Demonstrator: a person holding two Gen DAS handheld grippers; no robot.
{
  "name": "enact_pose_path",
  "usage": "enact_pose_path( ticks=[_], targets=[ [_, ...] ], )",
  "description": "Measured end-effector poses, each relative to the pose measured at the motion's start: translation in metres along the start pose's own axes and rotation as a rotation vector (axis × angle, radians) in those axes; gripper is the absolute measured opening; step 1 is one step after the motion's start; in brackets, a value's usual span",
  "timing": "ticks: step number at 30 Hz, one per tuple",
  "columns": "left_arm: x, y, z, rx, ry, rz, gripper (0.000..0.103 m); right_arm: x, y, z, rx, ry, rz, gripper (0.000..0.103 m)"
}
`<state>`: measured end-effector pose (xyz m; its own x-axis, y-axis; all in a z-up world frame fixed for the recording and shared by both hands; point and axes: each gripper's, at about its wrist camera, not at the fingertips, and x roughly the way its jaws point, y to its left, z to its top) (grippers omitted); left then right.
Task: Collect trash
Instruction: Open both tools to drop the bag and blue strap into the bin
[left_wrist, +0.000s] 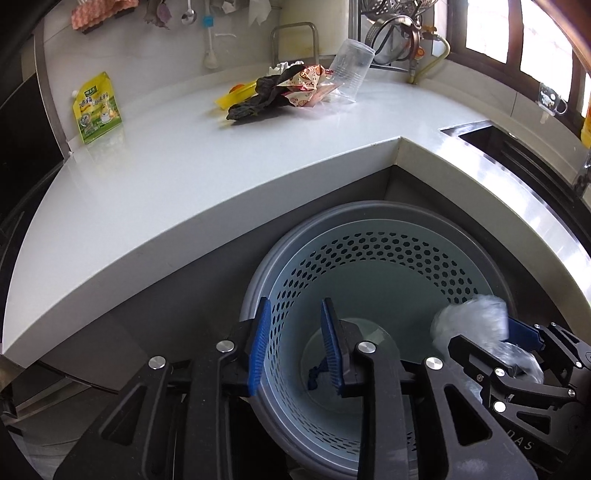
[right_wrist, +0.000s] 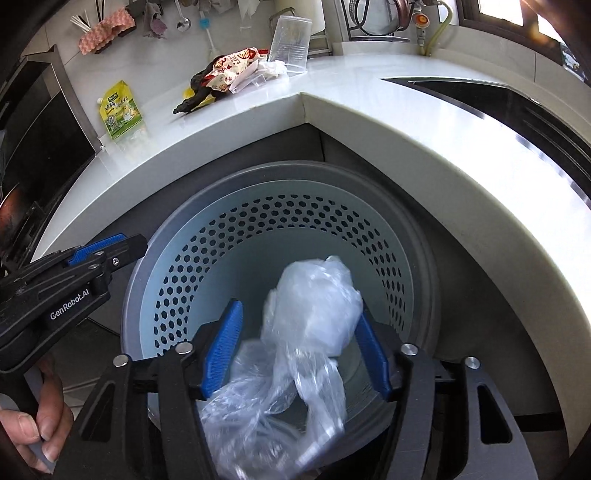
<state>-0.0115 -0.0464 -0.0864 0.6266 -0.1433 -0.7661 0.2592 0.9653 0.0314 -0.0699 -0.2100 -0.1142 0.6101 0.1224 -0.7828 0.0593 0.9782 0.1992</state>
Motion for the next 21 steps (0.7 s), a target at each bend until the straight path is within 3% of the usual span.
enact_pose_path(
  ticks=[3,7,15,21],
  targets=[
    [-0.001,0.002,0.000,-0.009,-0.005,0.004,0.051,-0.001,-0.003,0.001,0.008,-0.004,-0.008,0.063],
    [-0.004,0.005,0.000,-0.016,-0.024,0.010,0.059,-0.005,-0.006,0.001,0.020,-0.021,-0.012,0.063],
    [-0.011,0.007,0.001,-0.026,-0.070,0.033,0.090,-0.014,-0.008,0.003,0.027,-0.060,-0.028,0.066],
    [-0.017,0.015,0.003,-0.062,-0.087,0.021,0.096,-0.014,-0.008,0.004,0.024,-0.070,-0.046,0.067]
  ],
)
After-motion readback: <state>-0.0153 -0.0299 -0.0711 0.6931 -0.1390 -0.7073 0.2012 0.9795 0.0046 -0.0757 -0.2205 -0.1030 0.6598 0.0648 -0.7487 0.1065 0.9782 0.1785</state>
